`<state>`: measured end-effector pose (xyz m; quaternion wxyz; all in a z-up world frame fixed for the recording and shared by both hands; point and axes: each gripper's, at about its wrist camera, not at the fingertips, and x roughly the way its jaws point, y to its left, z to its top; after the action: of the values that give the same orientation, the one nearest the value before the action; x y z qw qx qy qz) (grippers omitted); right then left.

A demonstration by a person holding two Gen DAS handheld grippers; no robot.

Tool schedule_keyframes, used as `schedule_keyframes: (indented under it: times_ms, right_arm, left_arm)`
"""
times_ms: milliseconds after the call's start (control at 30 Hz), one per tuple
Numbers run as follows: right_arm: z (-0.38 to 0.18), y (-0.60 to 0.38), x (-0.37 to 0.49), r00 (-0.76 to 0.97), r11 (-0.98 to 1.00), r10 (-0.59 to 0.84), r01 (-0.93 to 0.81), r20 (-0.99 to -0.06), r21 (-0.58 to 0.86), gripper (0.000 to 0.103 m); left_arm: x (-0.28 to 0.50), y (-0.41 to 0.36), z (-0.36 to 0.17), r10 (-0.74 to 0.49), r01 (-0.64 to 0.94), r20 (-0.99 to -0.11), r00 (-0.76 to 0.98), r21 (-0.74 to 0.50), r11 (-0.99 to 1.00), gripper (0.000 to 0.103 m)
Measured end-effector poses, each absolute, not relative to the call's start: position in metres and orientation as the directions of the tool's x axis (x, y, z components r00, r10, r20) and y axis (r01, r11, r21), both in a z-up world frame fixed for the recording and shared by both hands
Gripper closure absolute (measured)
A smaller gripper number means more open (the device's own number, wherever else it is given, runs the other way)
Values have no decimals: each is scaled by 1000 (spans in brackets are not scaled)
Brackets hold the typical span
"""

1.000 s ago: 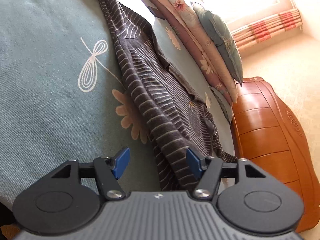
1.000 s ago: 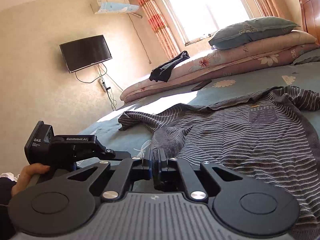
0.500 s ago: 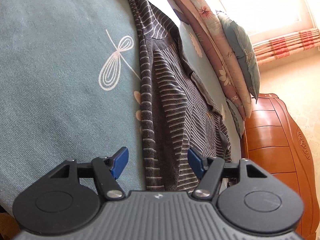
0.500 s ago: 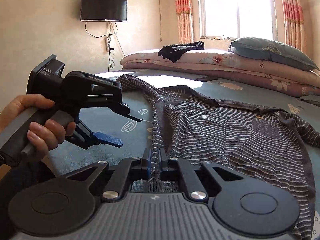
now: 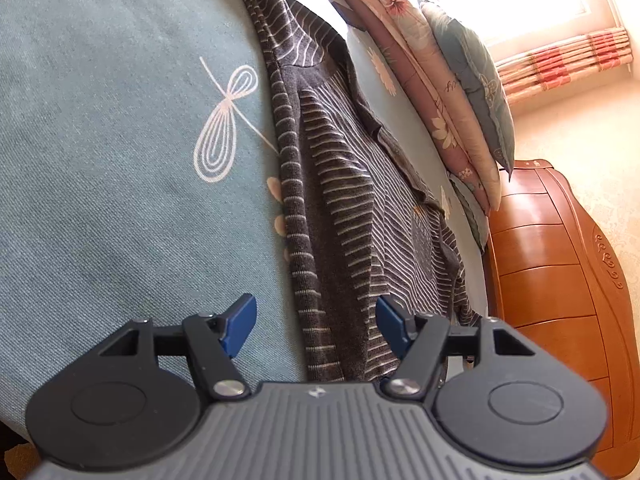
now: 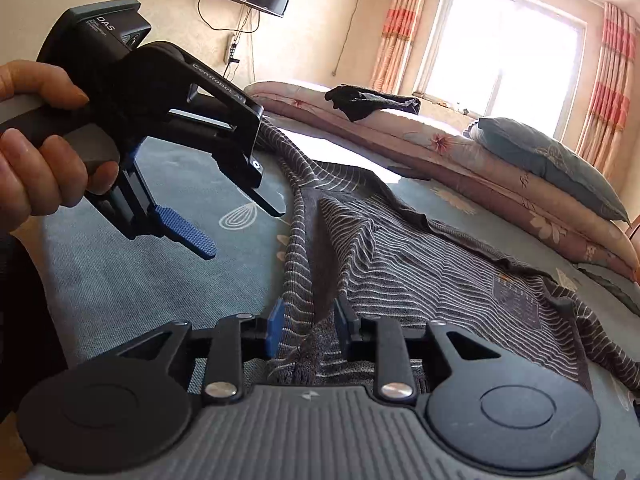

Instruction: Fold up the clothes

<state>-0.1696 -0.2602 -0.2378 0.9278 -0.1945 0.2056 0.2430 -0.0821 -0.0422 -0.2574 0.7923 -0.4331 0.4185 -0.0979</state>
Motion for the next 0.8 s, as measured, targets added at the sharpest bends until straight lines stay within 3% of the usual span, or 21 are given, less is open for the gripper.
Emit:
schedule_keyframes:
  times_ms: [133,233,333,467,533,700,800]
  right_arm:
    - [-257,-252,-161,772,781,306,-538,-557,-317,73]
    - [-254,-255,-164,778,791,315,-532,-544,-302,73]
    - [-237,-261,-175,809,798,378,-531,-450,-285,73]
    - [-245,-256,-167,792,779,352,-543,-499,-313,73]
    - [-253,-252,-162,786,769,310,-538,-534,-346,82]
    - [-257,-247,-166,787,741,286,-543,-546,-394,86]
    - [-252,-252,-161,767,779,304,-542,-565,-316,93]
  left_arm:
    - [-82,-40,-259,-530,-198,-585,614,-764,614,37]
    - [-82,-40,-257,-537,-177,-583,609,-761,625,37]
    - [-81,-41,-257,-538,-166,-587,604,-754,636,37]
    - [-80,-44,-258,-546,-156,-604,581,-741,653,37]
    - [-81,-46,-258,-549,-141,-607,574,-734,665,37]
    - [-81,-50,-256,-567,-121,-606,558,-735,667,37]
    - [-84,-49,-255,-585,-109,-582,564,-755,646,37]
